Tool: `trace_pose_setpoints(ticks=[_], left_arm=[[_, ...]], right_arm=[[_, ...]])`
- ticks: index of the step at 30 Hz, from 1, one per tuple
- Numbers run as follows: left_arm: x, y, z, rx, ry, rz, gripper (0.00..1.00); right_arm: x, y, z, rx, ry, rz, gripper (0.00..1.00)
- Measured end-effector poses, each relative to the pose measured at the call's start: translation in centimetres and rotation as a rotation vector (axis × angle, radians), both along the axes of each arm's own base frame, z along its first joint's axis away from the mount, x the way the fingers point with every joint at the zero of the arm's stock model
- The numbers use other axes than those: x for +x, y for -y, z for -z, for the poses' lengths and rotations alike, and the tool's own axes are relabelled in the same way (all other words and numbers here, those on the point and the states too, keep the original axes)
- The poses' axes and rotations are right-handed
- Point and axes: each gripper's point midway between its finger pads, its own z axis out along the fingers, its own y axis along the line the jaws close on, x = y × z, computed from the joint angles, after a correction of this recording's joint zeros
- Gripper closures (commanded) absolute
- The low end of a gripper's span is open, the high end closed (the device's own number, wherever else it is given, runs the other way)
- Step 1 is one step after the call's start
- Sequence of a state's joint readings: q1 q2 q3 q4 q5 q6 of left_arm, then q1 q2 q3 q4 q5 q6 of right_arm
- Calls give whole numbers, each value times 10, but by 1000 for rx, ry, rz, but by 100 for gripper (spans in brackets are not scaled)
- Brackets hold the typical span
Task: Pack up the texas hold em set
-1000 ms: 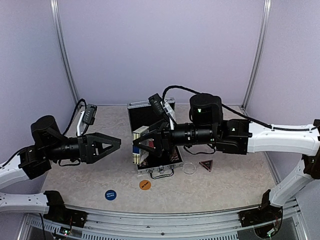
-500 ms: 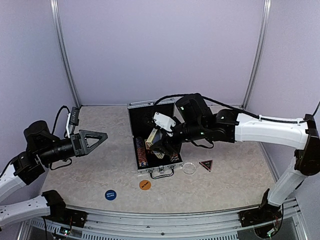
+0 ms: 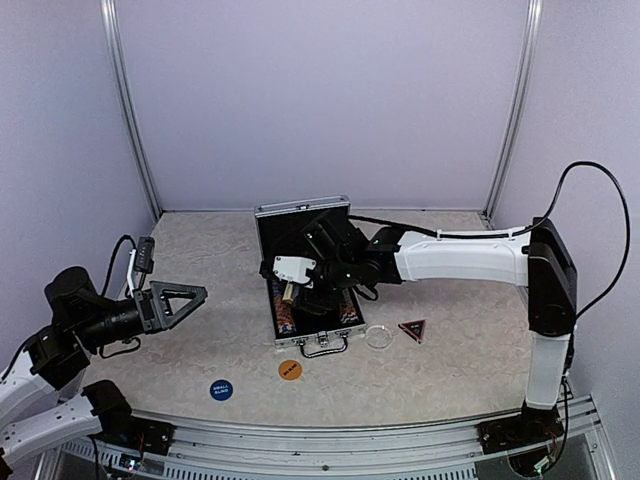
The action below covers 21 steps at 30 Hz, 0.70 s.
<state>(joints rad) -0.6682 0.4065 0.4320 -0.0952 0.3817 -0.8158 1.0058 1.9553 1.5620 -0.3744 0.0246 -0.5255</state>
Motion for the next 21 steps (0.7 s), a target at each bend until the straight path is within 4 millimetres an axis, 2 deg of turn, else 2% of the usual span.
trace_pose_setpoints(ticks=[10, 21], left_arm=[[-3, -1, -4, -19, 7, 3, 1], [-2, -1, 5, -8, -9, 3, 1]], right_arm=[[21, 2, 40, -148, 45, 3, 38], [27, 18, 64, -241, 29, -11, 35]])
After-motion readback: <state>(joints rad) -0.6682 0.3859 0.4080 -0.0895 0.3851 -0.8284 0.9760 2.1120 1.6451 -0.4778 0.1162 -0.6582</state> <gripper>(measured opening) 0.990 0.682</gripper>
